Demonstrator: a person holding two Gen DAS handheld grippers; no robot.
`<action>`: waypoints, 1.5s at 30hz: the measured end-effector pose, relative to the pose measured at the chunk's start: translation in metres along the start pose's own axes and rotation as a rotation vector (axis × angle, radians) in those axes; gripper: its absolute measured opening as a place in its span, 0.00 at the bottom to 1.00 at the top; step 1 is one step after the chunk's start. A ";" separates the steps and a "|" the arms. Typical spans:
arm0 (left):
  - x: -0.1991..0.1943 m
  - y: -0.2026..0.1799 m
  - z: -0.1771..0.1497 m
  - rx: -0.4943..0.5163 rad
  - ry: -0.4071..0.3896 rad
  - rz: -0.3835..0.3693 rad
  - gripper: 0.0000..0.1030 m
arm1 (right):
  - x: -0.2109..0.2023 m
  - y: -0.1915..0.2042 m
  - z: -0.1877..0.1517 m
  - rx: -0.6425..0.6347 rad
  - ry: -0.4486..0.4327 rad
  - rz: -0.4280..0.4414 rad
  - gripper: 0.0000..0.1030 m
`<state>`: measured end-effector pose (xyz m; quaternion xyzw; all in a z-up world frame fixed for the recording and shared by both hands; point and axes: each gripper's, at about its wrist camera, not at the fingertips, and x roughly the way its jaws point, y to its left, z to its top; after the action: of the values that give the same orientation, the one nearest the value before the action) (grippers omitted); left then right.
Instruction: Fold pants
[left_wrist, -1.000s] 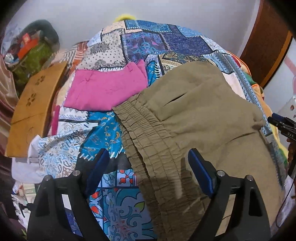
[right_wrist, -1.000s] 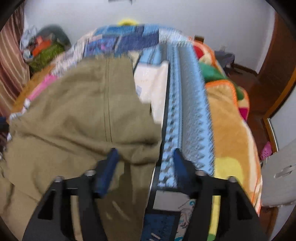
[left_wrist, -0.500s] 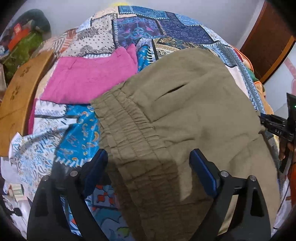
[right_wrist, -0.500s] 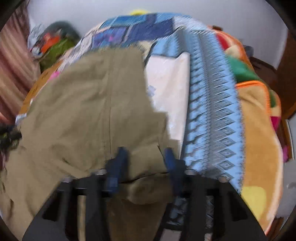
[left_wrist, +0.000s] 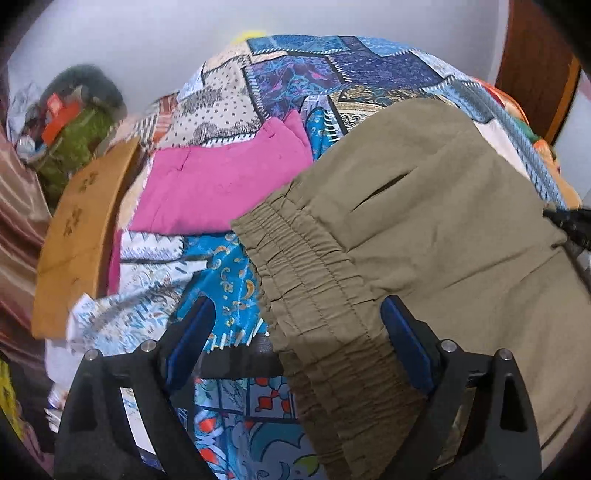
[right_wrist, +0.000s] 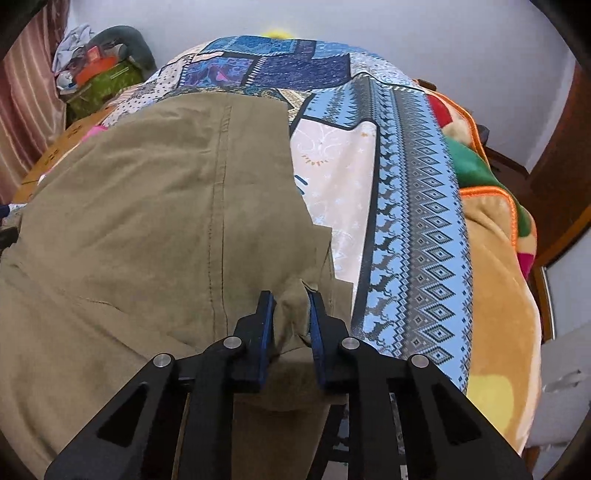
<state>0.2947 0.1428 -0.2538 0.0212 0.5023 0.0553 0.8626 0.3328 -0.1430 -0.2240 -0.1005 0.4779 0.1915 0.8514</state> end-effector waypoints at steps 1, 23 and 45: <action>0.002 0.001 0.000 -0.010 0.003 -0.001 0.94 | 0.001 -0.001 0.000 0.019 0.003 -0.004 0.16; -0.032 0.037 0.031 -0.108 -0.110 -0.024 1.00 | -0.069 0.014 0.043 0.035 -0.154 -0.073 0.47; 0.087 0.063 0.059 -0.194 0.039 -0.124 1.00 | 0.064 -0.005 0.149 0.093 -0.091 0.118 0.48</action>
<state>0.3843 0.2164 -0.2941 -0.0944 0.5117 0.0504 0.8525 0.4803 -0.0802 -0.2006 -0.0238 0.4521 0.2233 0.8633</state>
